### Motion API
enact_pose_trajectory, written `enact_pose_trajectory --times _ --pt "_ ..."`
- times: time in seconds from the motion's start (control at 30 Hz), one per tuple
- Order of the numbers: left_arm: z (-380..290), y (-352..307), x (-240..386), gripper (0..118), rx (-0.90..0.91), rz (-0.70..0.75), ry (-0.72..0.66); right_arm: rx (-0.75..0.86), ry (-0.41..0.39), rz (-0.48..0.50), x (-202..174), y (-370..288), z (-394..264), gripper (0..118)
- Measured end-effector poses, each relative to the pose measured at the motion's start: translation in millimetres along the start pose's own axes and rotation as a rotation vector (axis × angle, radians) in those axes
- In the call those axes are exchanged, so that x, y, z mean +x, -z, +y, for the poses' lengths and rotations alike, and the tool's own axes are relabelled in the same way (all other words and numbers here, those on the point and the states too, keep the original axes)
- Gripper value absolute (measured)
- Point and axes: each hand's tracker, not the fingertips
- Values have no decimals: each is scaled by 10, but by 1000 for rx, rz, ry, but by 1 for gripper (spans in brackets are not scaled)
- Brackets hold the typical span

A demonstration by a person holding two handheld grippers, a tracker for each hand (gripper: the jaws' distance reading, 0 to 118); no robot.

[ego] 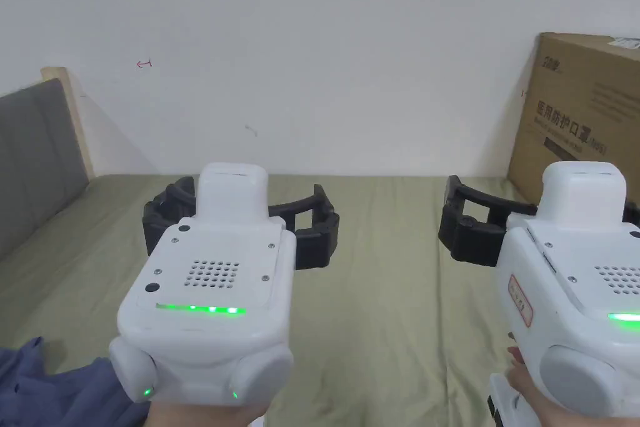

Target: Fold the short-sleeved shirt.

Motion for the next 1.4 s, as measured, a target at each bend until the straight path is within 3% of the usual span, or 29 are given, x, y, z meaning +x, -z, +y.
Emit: enact_pose_trajectory --times 1.4 --pt "-92 -72 82 118 7 -6 16 -32 34 -33 82 -59 -123 118"
